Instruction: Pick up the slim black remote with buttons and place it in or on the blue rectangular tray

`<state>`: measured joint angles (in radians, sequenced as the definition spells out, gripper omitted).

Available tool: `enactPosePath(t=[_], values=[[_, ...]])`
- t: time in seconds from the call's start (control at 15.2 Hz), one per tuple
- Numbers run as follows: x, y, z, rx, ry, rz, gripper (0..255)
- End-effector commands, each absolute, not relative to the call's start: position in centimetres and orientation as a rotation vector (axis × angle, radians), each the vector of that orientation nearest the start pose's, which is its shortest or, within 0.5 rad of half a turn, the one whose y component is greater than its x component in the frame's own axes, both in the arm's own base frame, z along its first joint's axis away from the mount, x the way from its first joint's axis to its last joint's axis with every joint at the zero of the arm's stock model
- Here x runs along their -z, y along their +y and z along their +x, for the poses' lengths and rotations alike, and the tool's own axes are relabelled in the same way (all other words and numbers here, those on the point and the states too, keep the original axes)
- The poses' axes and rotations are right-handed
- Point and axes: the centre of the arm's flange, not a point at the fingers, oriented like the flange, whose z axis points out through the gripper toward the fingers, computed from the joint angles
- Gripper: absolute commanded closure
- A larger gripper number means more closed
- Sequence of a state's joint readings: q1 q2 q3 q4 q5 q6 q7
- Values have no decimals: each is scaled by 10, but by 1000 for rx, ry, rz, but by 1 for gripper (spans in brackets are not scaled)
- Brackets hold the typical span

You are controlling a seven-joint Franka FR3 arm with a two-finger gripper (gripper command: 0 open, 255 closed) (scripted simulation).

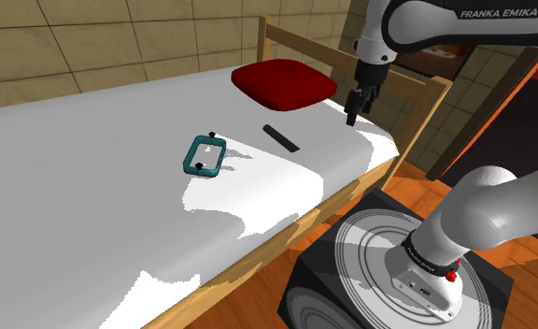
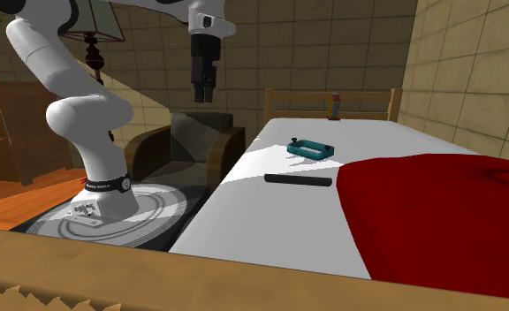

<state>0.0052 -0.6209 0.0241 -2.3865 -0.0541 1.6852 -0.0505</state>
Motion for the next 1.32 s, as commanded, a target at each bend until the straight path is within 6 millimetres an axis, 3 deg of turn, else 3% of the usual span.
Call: enactPosePath(t=[0.0, 1.25], values=[[-517, 12, 378, -116, -108, -3205, 0], [-383, 32, 580, -15, 132, -3218, 0]])
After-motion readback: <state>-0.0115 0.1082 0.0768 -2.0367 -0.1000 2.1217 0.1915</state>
